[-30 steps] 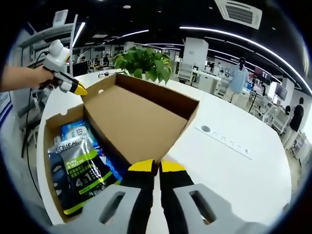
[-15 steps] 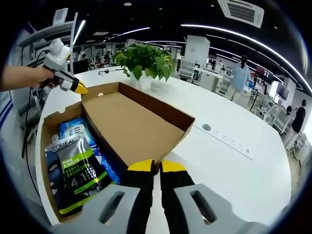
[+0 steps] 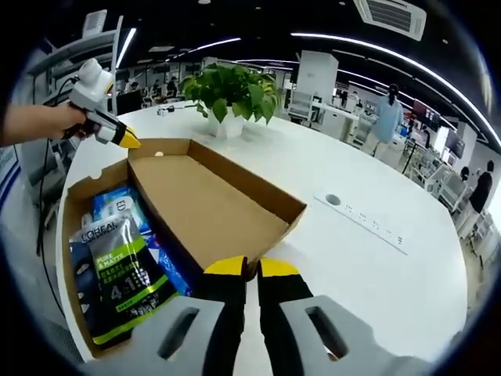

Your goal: Operate the shoe box by opening the lid, removing the specified soft item, and placing it in the target area until the item is outside and the box remains undamaged.

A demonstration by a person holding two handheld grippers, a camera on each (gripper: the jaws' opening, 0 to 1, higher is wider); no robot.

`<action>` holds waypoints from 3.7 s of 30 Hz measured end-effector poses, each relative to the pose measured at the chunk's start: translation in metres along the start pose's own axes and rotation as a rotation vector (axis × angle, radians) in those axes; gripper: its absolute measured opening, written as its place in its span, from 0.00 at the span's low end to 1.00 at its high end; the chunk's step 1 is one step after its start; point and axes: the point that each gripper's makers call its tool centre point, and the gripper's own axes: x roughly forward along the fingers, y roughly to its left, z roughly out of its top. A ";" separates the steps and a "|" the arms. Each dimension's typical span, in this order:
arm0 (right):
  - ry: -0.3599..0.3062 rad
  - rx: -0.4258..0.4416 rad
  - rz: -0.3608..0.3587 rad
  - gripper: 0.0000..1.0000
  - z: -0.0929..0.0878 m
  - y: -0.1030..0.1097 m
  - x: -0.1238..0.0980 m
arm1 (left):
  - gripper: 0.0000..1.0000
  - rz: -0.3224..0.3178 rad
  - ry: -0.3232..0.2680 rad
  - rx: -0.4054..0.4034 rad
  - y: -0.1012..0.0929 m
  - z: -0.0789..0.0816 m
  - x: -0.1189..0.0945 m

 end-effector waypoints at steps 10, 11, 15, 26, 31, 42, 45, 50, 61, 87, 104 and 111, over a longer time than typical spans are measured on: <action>0.032 0.023 0.009 0.03 -0.002 -0.001 0.004 | 0.02 0.002 0.027 -0.009 0.001 -0.002 0.006; 0.034 0.024 0.010 0.03 -0.002 -0.001 0.004 | 0.02 0.001 0.028 -0.007 0.001 -0.002 0.006; 0.046 0.030 0.010 0.03 -0.003 -0.001 0.005 | 0.02 0.000 0.036 0.002 0.000 -0.002 0.005; 0.053 0.047 0.003 0.06 -0.001 0.000 0.000 | 0.03 0.012 0.032 0.021 -0.001 -0.001 0.001; 0.060 0.030 0.026 0.15 -0.002 0.005 -0.005 | 0.10 0.000 0.014 0.004 -0.003 0.003 -0.005; 0.065 0.043 0.110 0.38 -0.002 0.034 -0.033 | 0.25 -0.032 0.003 -0.008 -0.018 0.006 -0.028; 0.057 0.047 0.129 0.40 -0.002 0.040 -0.041 | 0.27 -0.047 0.010 -0.009 -0.025 0.002 -0.035; 0.050 0.054 0.151 0.46 -0.002 0.047 -0.051 | 0.28 -0.071 0.005 -0.024 -0.034 -0.002 -0.047; 0.040 0.071 0.175 0.50 -0.012 0.059 -0.072 | 0.32 -0.158 0.055 -0.033 -0.067 -0.032 -0.069; 0.026 0.114 0.219 0.57 -0.023 0.082 -0.099 | 0.31 -0.342 0.179 -0.065 -0.124 -0.082 -0.080; 0.013 0.132 0.242 0.59 -0.030 0.098 -0.104 | 0.29 -0.455 0.270 -0.172 -0.157 -0.102 -0.070; 0.016 0.132 0.255 0.59 -0.033 0.105 -0.105 | 0.27 -0.485 0.298 -0.214 -0.163 -0.106 -0.065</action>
